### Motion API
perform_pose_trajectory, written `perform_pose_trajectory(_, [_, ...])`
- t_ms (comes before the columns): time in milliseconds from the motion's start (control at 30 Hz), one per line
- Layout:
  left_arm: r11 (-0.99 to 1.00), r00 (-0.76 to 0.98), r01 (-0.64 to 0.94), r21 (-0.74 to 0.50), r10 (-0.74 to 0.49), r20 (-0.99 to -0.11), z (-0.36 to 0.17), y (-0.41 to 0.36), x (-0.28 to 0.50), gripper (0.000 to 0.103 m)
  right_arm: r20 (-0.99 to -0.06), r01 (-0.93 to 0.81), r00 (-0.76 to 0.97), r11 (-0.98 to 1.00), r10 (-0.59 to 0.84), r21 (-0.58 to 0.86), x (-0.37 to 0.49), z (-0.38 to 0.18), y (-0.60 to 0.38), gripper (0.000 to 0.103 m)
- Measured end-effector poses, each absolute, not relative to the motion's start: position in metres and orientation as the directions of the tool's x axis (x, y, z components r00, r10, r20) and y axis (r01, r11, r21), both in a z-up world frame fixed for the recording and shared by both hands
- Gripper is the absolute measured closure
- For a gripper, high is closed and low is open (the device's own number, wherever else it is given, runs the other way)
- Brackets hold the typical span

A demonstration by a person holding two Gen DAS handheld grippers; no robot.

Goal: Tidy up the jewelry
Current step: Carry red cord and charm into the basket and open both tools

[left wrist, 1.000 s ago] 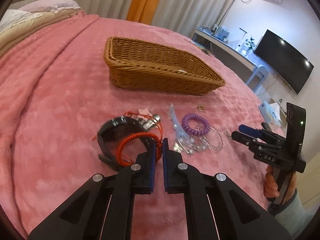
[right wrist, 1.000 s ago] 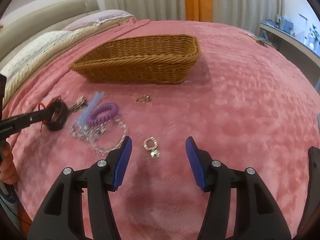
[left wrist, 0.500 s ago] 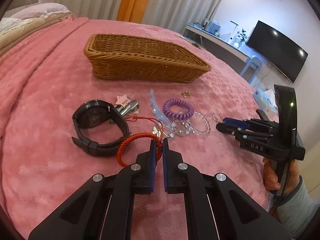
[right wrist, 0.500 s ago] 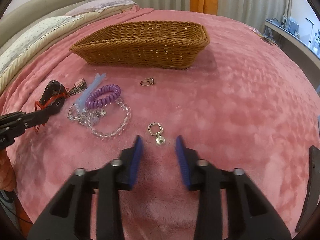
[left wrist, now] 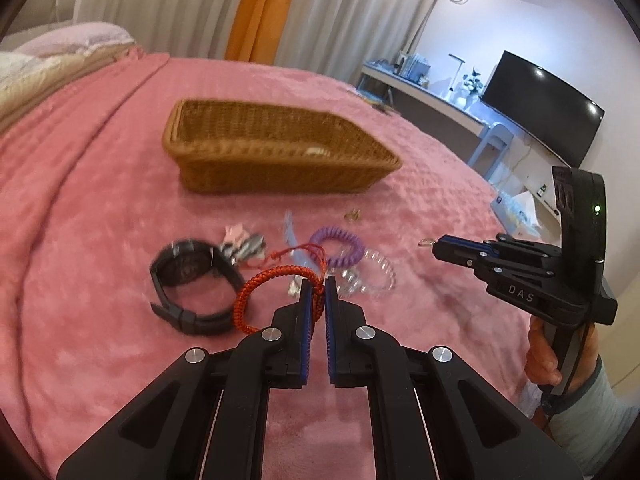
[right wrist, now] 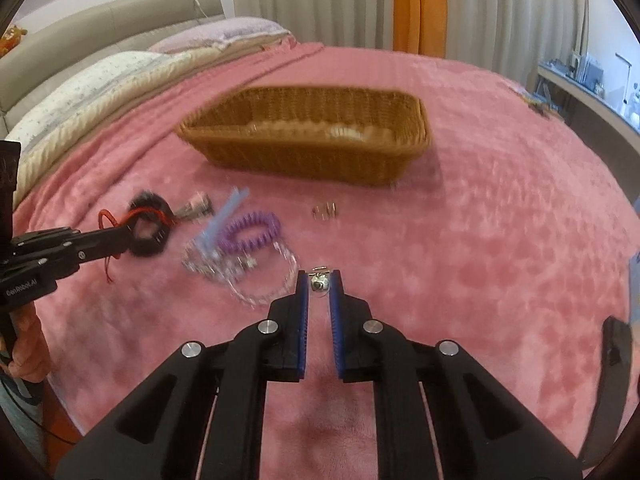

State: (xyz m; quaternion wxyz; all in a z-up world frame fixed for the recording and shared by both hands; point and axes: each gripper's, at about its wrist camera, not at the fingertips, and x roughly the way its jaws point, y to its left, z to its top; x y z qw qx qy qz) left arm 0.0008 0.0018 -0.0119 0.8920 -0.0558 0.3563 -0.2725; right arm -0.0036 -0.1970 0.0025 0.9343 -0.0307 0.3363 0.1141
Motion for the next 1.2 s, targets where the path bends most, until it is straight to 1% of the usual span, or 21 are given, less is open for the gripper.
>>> perform_pose_trajectory(133, [0.842,0.624,0.469,-0.268,-0.530,-0.574,0.014,-0.002,0.008,0.099,-0.569,-0.250,0.794,0.968,0.212,0.011,-0.001,0.044,-0.192,0.094])
perform_pose_trajectory(267, [0.844,0.655,0.476,-0.247,-0.528,-0.541,0.046,-0.006,0.035,0.099,-0.516,-0.258,0.829,0.966,0.217,-0.008,0.020,0.079,-0.186,0.094])
perform_pose_trajectory(400, [0.842,0.657,0.467,-0.271,-0.536,-0.530,0.065,-0.011,0.077,0.099,-0.498,-0.267,0.835,0.964,0.235,0.008,0.055,0.100,-0.181,0.094])
perform_pose_trajectory(533, [0.844,0.636,0.429,-0.321,-0.535,-0.557,0.062,-0.017,0.127,0.099,-0.533,-0.267,0.807,0.962,0.256,0.059,0.105,0.099,-0.179,0.094])
perform_pose_trajectory(700, [0.851,0.587,0.373,-0.370,-0.525,-0.616,0.035,-0.025,0.177,0.099,-0.623,-0.240,0.737,0.963,0.264,0.124,0.166,0.066,-0.179,0.094])
perform_pose_trajectory(867, [0.862,0.527,0.334,-0.381,-0.506,-0.683,0.002,-0.034,0.203,0.099,-0.686,-0.204,0.681,0.966,0.255,0.156,0.195,0.031,-0.185,0.094])
perform_pose_trajectory(1033, [0.869,0.517,0.324,-0.374,-0.494,-0.699,-0.006,-0.035,0.206,0.096,-0.703,-0.180,0.668,0.970,0.244,0.166,0.201,0.018,-0.194,0.094])
perform_pose_trajectory(1067, [0.868,0.515,0.325,-0.377,-0.496,-0.699,-0.005,-0.035,0.205,0.085,-0.703,-0.179,0.666,0.969,0.248,0.172,0.200,0.018,-0.195,0.094])
perform_pose_trajectory(1100, [0.863,0.513,0.327,-0.385,-0.504,-0.695,-0.003,-0.034,0.203,0.067,-0.701,-0.178,0.667,0.968,0.252,0.179,0.197,0.019,-0.197,0.093])
perform_pose_trajectory(1167, [0.861,0.529,0.329,-0.387,-0.508,-0.680,0.003,-0.029,0.199,0.051,-0.694,-0.173,0.674,0.968,0.253,0.184,0.194,0.023,-0.201,0.090])
perform_pose_trajectory(1200, [0.855,0.535,0.339,-0.391,-0.518,-0.667,0.008,-0.027,0.193,0.050,-0.691,-0.174,0.677,0.967,0.255,0.186,0.192,0.025,-0.201,0.085])
